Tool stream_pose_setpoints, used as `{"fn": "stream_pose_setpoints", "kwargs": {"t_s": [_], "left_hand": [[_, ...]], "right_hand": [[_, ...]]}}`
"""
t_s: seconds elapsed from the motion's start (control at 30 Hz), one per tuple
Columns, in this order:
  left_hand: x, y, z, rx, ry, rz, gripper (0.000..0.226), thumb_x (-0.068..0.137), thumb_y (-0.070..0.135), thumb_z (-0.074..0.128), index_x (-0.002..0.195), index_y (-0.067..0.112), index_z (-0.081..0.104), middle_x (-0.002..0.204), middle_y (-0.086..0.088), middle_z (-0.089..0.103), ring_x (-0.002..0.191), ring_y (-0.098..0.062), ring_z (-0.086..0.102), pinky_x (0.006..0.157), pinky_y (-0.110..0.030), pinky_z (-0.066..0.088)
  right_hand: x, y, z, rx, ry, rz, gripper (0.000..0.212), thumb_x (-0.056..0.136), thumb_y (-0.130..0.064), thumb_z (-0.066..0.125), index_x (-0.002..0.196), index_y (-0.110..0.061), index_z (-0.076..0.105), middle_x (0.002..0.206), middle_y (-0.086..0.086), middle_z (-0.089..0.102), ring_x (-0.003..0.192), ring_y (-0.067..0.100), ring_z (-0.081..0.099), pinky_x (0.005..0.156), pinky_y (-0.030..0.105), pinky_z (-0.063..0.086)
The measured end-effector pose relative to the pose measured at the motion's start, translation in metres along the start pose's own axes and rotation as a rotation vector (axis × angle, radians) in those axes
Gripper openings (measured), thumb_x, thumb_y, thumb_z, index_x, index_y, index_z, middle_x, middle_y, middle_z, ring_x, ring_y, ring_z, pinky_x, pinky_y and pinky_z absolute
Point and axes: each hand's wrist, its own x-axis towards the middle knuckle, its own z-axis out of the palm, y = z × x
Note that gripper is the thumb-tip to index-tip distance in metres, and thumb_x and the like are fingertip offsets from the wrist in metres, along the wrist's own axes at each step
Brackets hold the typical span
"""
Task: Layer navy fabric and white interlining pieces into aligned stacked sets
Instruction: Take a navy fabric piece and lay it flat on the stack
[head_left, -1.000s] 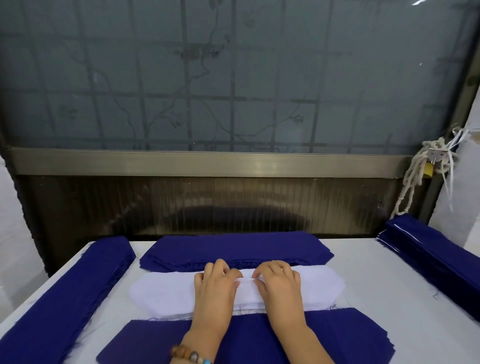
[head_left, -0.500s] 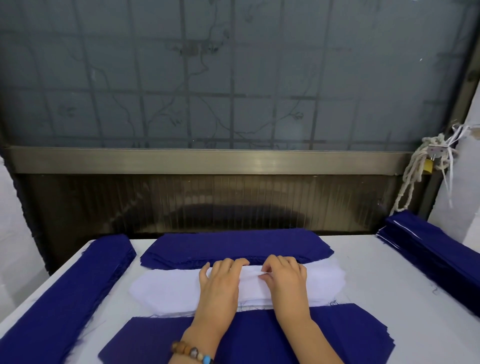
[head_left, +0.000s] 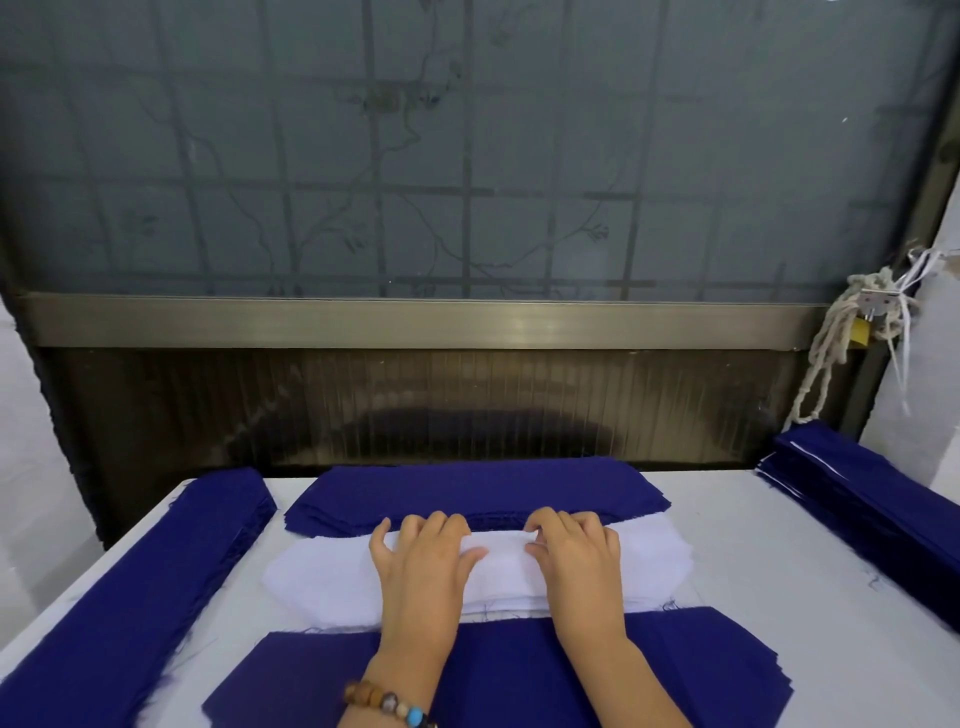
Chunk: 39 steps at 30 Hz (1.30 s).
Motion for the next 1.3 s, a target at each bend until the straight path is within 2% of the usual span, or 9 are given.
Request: {"fn": "stream_pose_setpoints", "kwargs": {"t_s": [0.1,0.23,0.3,0.43,0.67,0.8,1.0,1.1,1.3], "left_hand": [[0.001,-0.008,0.0,0.038,-0.045,-0.024,0.026,0.094,0.059,0.039,0.102,0.04,0.055,0.097,0.02,0.055,0.102,-0.005,0.048,0.111,-0.043,0.013],[0.002,-0.016,-0.004,0.066,-0.11,-0.076,0.026,0.093,0.044,0.035,0.111,0.039,0.054,0.105,0.019,0.048,0.107,-0.004,0.043,0.115,-0.05,0.006],[0.001,-0.018,-0.006,0.065,-0.126,-0.099,0.028,0.093,0.036,0.038,0.117,0.037,0.052,0.113,0.018,0.045,0.112,-0.006,0.04,0.116,-0.051,0.004],[0.0,-0.016,-0.009,0.084,-0.118,-0.133,0.028,0.093,0.031,0.044,0.119,0.037,0.052,0.118,0.015,0.042,0.117,-0.007,0.038,0.117,-0.05,0.004],[-0.001,-0.018,-0.007,0.067,-0.099,-0.163,0.024,0.095,0.034,0.047,0.117,0.041,0.053,0.111,0.017,0.041,0.112,-0.004,0.041,0.116,-0.049,0.005],[-0.001,-0.018,-0.006,0.053,-0.088,-0.172,0.022,0.095,0.035,0.048,0.115,0.041,0.054,0.108,0.018,0.041,0.11,-0.001,0.043,0.116,-0.049,0.005],[0.0,-0.019,-0.005,0.027,-0.09,-0.185,0.018,0.093,0.035,0.051,0.111,0.04,0.054,0.107,0.018,0.041,0.11,-0.003,0.043,0.116,-0.048,0.009],[0.0,-0.02,-0.004,0.022,-0.084,-0.187,0.017,0.093,0.036,0.052,0.109,0.039,0.055,0.108,0.017,0.044,0.109,-0.005,0.043,0.116,-0.048,0.011],[0.001,-0.022,-0.003,0.029,-0.086,-0.202,0.02,0.091,0.041,0.053,0.111,0.039,0.055,0.112,0.017,0.047,0.112,-0.006,0.044,0.115,-0.049,0.013]], "right_hand": [[-0.001,0.0,-0.003,-0.013,-0.001,-0.007,0.036,0.054,-0.016,0.092,0.07,-0.028,0.061,0.065,-0.013,0.062,0.071,0.013,0.058,0.064,0.029,0.048],[0.001,0.011,-0.001,-0.069,-0.041,-0.018,0.012,0.087,-0.028,0.067,0.099,-0.028,0.067,0.113,-0.008,0.06,0.114,0.019,0.049,0.094,0.033,0.037],[0.001,0.013,-0.004,-0.067,-0.042,-0.021,0.013,0.086,-0.026,0.069,0.098,-0.027,0.068,0.116,-0.005,0.059,0.116,0.021,0.049,0.095,0.035,0.037],[0.002,0.008,-0.016,-0.04,0.072,-0.073,0.03,0.05,-0.024,0.095,0.069,-0.03,0.072,0.083,-0.007,0.065,0.082,0.018,0.064,0.071,0.034,0.051],[0.001,0.013,-0.016,-0.044,0.152,-0.158,0.032,0.046,-0.021,0.097,0.068,-0.032,0.077,0.058,-0.016,0.063,0.062,0.011,0.061,0.064,0.033,0.052],[0.001,0.013,-0.014,-0.005,0.177,-0.196,0.026,0.055,-0.019,0.093,0.071,-0.029,0.075,0.079,-0.011,0.069,0.083,0.019,0.066,0.071,0.037,0.052],[0.004,0.018,-0.016,-0.057,0.053,-0.135,0.018,0.065,-0.029,0.087,0.076,-0.027,0.073,0.086,-0.005,0.062,0.086,0.018,0.061,0.079,0.036,0.047],[0.004,0.036,-0.014,-0.109,-0.048,0.006,0.019,0.089,-0.04,0.062,0.102,-0.03,0.07,0.112,-0.008,0.055,0.114,0.017,0.044,0.099,0.034,0.029],[0.004,0.068,-0.017,-0.212,-0.066,0.299,0.025,0.095,-0.045,0.046,0.114,-0.037,0.06,0.123,-0.01,0.05,0.123,0.016,0.034,0.102,0.035,0.023]]}}
